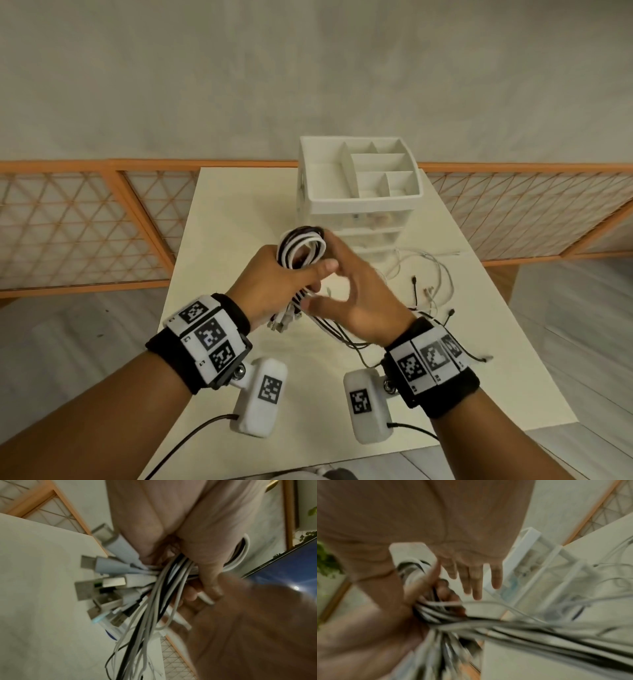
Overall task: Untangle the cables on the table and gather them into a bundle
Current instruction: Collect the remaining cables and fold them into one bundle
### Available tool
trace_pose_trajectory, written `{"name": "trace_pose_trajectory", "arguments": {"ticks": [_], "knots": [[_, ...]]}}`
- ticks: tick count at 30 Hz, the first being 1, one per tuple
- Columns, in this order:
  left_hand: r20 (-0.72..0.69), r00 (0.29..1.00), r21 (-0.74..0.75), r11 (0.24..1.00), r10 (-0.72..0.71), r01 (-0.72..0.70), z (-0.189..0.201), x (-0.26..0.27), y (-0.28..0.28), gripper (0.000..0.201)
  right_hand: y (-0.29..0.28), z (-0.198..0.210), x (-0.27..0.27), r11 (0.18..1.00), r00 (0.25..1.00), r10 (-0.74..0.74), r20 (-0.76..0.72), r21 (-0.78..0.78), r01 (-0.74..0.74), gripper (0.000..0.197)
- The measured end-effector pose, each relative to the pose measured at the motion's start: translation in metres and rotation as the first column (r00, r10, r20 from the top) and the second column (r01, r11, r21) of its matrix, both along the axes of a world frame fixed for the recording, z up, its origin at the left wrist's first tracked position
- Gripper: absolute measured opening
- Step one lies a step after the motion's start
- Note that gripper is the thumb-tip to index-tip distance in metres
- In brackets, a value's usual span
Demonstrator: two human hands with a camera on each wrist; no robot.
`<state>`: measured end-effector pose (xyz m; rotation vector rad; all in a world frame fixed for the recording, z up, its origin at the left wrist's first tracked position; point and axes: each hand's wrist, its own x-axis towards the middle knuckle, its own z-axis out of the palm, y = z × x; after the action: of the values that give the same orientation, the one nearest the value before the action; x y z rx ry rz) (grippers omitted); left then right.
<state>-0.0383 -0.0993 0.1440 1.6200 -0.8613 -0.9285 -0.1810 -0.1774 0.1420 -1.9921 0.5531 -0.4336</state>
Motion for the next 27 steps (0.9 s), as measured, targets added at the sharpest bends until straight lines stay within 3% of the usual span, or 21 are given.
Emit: {"name": "trace_pose_trajectory", "arguments": {"ticks": [2,5,8,13,17,19,22,24,27], "knots": [[0.007,1.0,-0.064,0.998,0.019,-0.018,0.005,0.001,-0.001,0.041,0.004,-0.019,0.0,0.998,0.98,0.055,-0.193,-0.032,-0.062,0.075],[-0.038,0.999,-0.15,0.989,-0.016,0.01,0.014,-0.001,-0.003,0.044,0.005,-0.045,0.002,0.976,0.944,-0.119,-0.308,-0.211,0.054,0.012],[-0.152,0.983,-0.188,0.979,-0.105,0.076,0.015,-0.003,-0.003,0.037,-0.007,-0.061,-0.003,0.967,0.881,-0.251,-0.4,-0.149,0.208,0.042],[-0.226,0.957,0.013,0.982,-0.179,0.187,0.006,-0.011,0.001,0.038,-0.03,-0.054,-0.009,0.91,0.759,-0.368,-0.537,-0.374,0.176,0.035],[-0.095,0.988,0.163,0.977,-0.126,0.14,-0.007,-0.004,-0.001,0.035,-0.047,-0.046,-0.019,0.864,0.692,-0.483,-0.536,-0.42,0.278,0.024],[0.029,0.994,0.234,0.967,-0.11,0.1,-0.014,-0.003,-0.001,0.039,-0.044,-0.04,-0.017,0.85,0.704,-0.505,-0.499,-0.429,0.306,0.022],[0.11,0.96,0.382,0.903,-0.258,0.198,-0.026,-0.014,0.002,0.053,-0.036,-0.024,-0.008,0.853,0.766,-0.487,-0.419,-0.415,0.315,0.031],[0.128,0.942,0.428,0.874,-0.311,0.231,-0.031,-0.019,0.002,0.047,-0.034,-0.016,-0.003,0.847,0.779,-0.491,-0.39,-0.425,0.321,0.03],[0.11,0.956,0.411,0.888,-0.273,0.207,-0.035,-0.017,-0.004,0.024,-0.034,-0.019,0.0,0.831,0.791,-0.506,-0.343,-0.439,0.341,0.019]]}}
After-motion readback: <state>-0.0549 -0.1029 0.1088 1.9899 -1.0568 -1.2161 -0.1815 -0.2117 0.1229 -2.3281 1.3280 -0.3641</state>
